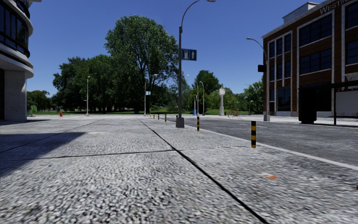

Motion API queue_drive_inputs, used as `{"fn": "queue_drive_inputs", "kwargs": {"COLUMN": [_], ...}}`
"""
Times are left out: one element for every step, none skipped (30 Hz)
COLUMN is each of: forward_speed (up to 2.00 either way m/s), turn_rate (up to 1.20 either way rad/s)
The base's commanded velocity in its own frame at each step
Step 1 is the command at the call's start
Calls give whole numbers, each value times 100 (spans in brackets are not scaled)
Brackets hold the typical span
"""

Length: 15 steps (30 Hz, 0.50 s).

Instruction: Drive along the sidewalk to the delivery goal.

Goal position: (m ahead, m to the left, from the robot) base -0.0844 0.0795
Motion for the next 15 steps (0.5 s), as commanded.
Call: {"fn": "queue_drive_inputs", "kwargs": {"forward_speed": [0, 0, 0, 0, 0, 0, 0, 0, 0, 0, 0, 0, 0, 0, 0], "turn_rate": [0, 0, 0, 0, 0, 0, 0, 0, 0, 0, 0, 0, 0, 0, 0]}}
